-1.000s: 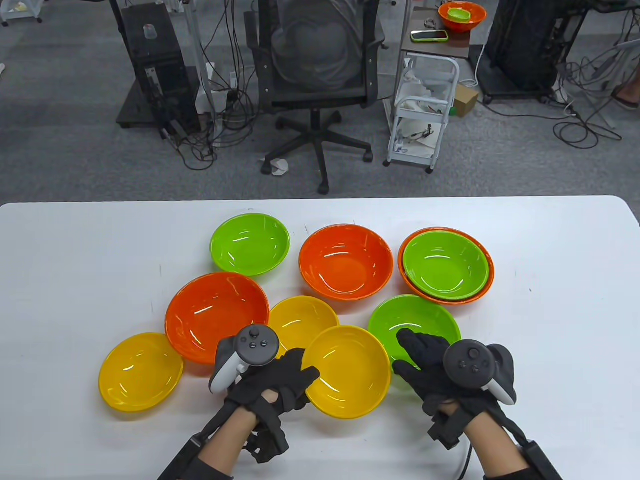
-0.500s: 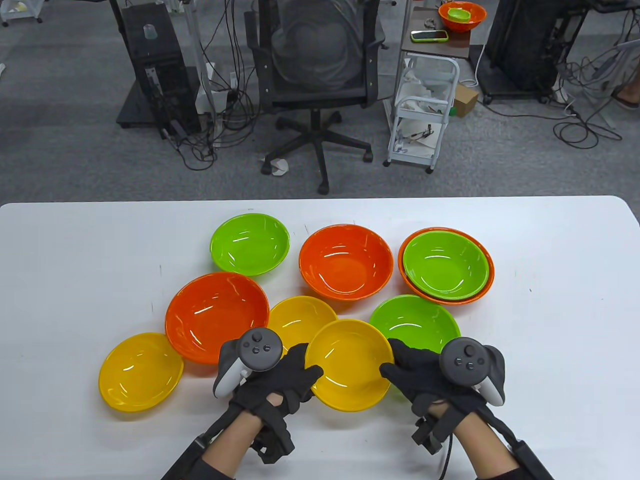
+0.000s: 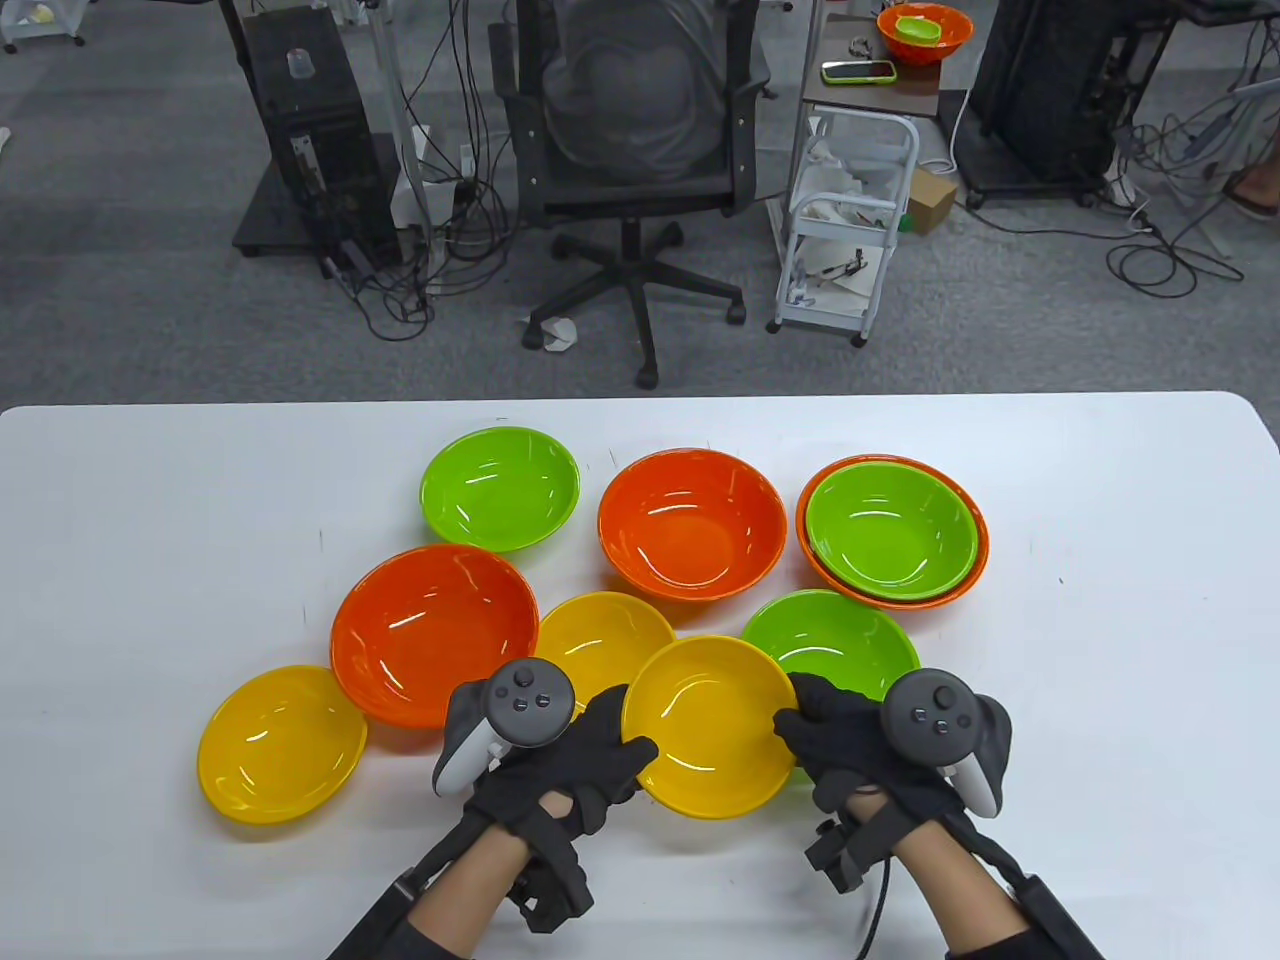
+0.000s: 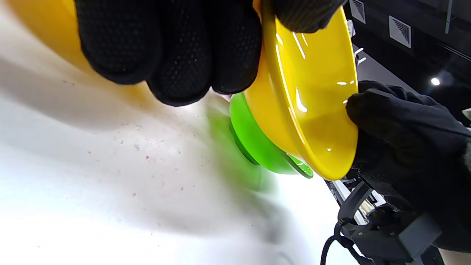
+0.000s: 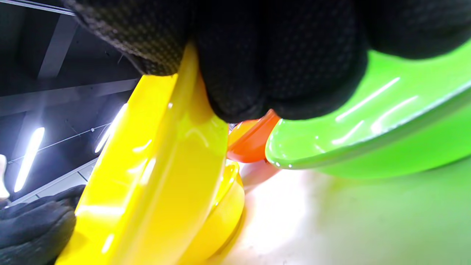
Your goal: Nest bowls by size, largest on bottom, smallest on top
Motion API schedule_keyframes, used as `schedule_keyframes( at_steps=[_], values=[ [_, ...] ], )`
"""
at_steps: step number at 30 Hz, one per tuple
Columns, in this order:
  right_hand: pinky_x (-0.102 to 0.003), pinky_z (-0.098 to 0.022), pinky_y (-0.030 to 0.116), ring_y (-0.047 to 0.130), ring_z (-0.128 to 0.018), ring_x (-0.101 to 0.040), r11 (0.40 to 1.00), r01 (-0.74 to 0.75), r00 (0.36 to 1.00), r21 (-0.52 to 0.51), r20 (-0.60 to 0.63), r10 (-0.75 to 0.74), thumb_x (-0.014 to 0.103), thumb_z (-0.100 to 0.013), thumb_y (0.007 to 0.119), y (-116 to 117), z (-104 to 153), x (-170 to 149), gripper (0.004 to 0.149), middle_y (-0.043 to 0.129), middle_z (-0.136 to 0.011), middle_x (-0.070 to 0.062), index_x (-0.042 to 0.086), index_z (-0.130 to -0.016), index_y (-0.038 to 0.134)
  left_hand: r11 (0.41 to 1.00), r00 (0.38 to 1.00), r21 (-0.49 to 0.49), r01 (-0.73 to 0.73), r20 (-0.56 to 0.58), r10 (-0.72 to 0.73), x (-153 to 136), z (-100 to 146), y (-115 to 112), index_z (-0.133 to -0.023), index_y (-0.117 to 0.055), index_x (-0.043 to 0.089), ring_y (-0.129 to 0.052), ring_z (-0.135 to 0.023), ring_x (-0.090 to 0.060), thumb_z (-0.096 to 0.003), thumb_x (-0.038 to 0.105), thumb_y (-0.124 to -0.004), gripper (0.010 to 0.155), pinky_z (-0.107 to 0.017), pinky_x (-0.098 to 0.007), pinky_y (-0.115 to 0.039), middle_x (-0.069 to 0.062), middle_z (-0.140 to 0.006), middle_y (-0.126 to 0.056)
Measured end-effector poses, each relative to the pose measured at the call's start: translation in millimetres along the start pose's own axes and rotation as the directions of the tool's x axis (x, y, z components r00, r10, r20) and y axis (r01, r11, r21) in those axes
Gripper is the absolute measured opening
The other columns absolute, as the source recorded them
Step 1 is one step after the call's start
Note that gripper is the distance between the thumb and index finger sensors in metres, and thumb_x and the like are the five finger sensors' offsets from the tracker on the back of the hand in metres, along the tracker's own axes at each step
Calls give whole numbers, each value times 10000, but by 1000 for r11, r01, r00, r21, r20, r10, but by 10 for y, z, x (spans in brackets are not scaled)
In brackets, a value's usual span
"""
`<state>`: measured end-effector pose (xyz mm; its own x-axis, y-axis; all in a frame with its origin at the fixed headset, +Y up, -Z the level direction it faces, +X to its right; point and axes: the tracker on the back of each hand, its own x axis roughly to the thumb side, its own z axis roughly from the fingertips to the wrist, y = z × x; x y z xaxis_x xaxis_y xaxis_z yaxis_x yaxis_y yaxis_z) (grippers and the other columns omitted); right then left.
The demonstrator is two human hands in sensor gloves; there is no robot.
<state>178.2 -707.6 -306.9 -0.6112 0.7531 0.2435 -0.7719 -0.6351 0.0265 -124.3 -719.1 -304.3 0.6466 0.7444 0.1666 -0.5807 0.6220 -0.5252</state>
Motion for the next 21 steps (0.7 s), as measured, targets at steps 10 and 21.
schedule_keyframes(
  at_steps=[10, 21],
  values=[
    [-526, -272, 792, 938, -271, -375, 994, 74, 997, -84, 21, -73, 290, -451, 830, -136, -80, 27, 512, 971, -432, -145, -80, -804, 799, 985, 988, 118, 123, 80, -133, 170, 169, 152, -1087, -488, 117, -980, -680, -310, -539, 440, -702, 671, -480, -439, -872, -87, -923, -851],
    [-529, -279, 787, 934, -277, -377, 937, 91, 976, -336, -157, -152, 287, -456, 823, -603, -423, -150, 511, 966, -436, -145, -83, -808, 792, 910, 931, 239, 340, 48, -361, 119, 284, 349, -1092, -554, 203, -874, -888, -363, -534, 443, -716, 629, -647, -576, -768, -99, -1039, -756]
  ],
)
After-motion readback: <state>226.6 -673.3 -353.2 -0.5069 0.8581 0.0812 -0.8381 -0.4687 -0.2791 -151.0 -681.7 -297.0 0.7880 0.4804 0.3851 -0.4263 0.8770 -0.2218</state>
